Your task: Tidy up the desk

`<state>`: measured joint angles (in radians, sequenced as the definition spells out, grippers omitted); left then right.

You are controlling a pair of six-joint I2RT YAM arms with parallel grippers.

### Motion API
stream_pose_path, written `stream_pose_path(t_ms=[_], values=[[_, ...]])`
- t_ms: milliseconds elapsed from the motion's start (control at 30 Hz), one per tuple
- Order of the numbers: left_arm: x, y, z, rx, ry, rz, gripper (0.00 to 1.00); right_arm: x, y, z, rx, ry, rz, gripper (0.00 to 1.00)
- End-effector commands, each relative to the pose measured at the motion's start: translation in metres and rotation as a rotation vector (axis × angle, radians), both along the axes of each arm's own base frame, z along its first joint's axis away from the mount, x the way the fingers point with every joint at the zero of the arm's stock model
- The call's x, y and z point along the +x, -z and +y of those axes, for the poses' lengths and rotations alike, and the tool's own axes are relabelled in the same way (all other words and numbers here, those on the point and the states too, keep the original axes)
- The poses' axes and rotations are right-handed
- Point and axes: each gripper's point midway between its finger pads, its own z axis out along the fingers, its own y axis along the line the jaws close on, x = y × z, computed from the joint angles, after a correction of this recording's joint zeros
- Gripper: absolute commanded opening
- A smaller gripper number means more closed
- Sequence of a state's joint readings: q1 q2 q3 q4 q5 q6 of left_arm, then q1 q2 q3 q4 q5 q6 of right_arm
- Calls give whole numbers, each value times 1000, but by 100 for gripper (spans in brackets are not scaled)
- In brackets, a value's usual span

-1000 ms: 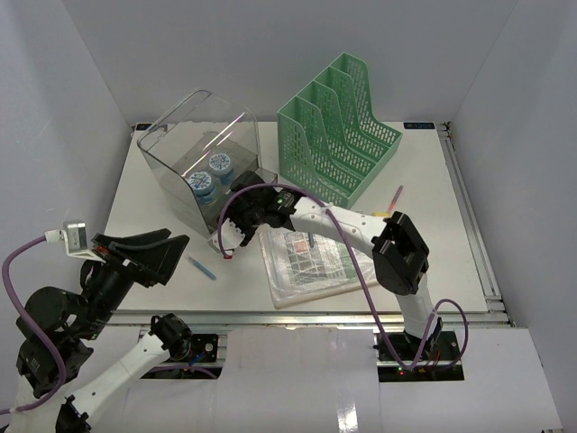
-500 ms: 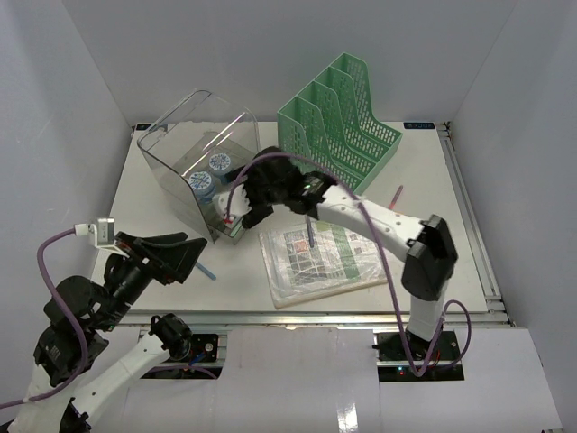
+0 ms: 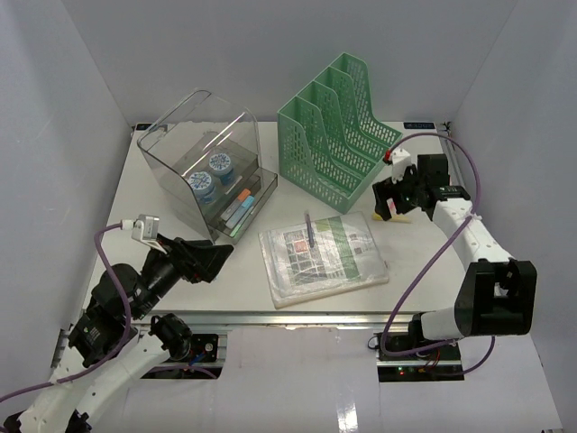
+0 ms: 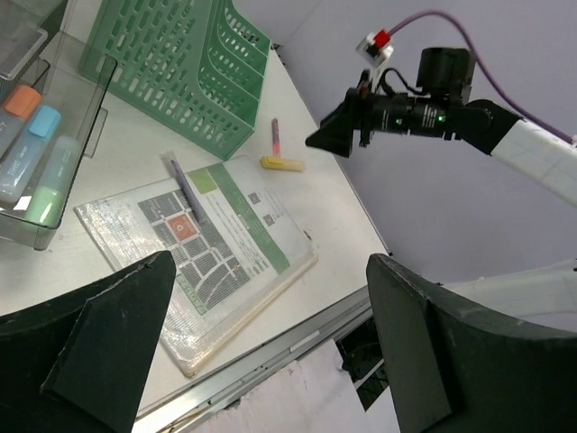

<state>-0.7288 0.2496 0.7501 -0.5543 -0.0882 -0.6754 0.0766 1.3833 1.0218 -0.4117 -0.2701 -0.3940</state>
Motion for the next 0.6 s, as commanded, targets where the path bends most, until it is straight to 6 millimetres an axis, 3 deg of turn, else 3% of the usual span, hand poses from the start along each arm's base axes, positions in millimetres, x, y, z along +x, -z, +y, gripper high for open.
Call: stream_pose_path(t_ms=[0,100,200,267,500,567], values=[[1,-3,-11,-18,40,-6,98,-14,-9,-5,-73,-357,-55,92],[0,0,-12,-12,50,1,98,-17,-1,-24,-211,-547,7,99],[-2,2,-11,-13,50,8,98,3,10,-42,-328,-629,55,100],[-3,5,-9,-26,45,16,98,17,18,-52,-412,-696,68,94],[-7,11,-2,-58,26,30,98,21,57,-58,-462,-815,204,87],[-8,12,-1,-58,21,33,98,23,64,-49,-465,-838,204,87]])
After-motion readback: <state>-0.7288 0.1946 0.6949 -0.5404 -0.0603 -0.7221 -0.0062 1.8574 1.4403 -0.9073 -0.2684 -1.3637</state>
